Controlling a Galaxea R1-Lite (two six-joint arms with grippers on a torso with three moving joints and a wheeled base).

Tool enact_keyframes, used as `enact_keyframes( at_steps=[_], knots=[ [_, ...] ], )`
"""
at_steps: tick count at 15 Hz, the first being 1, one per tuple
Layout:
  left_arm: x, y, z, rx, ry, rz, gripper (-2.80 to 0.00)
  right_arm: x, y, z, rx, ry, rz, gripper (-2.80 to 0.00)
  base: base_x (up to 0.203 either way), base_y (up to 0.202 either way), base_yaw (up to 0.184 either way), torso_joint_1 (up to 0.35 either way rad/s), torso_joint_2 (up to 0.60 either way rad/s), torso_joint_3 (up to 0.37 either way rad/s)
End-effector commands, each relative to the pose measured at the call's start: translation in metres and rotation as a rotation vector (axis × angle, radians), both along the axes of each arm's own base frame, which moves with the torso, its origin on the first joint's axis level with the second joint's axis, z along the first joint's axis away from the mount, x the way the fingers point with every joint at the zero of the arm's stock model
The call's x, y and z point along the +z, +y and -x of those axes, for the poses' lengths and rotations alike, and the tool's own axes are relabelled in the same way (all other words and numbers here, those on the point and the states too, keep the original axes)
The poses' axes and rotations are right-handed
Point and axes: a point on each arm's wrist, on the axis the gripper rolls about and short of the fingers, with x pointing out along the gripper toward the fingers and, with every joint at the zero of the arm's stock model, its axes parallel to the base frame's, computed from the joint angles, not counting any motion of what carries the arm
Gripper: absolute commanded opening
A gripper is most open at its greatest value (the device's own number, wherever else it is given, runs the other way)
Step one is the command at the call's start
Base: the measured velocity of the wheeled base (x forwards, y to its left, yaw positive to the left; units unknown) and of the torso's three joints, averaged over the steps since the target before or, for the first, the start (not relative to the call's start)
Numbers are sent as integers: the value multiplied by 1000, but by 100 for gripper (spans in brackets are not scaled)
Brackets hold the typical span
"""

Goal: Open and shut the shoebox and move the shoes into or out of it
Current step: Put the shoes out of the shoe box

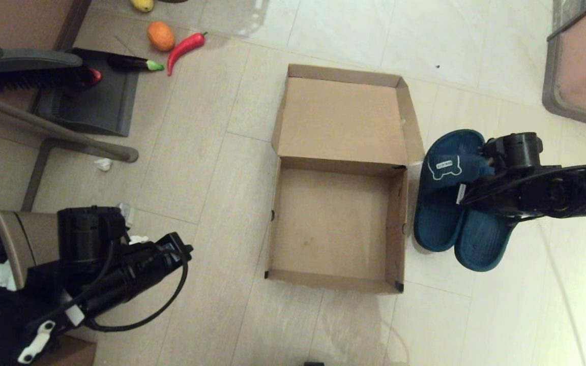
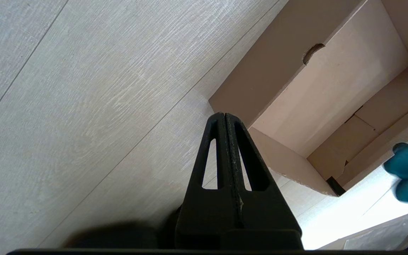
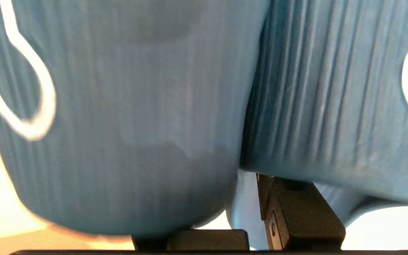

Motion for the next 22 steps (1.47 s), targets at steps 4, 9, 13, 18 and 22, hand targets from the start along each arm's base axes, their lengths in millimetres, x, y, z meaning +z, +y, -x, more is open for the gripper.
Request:
enact_keyframes(
  at_steps=[4, 9, 13, 18, 22],
  knots=[
    [-2, 0, -1, 5, 6, 4, -280, -43, -17, -42, 16, 0, 37, -280, 0, 0, 0, 0, 0, 0],
    [-3, 0, -1, 5, 10, 7, -280, -49, -55, -55, -68, -15, 38, -280, 0, 0, 0, 0, 0, 0],
    [-4, 0, -2, 8, 14, 5, -280, -54, -58, -58, -71, -11, 39, -280, 0, 0, 0, 0, 0, 0],
    [-5, 5, -2, 25, 18, 4, -280, -49, -57, -71, -20, -32, 116, 0, 0, 0, 0, 0, 0, 0],
    [-6, 4, -2, 22, 20, 4, -280, -28, -55, -63, -5, -60, 142, 0, 0, 0, 0, 0, 0, 0]
  ],
)
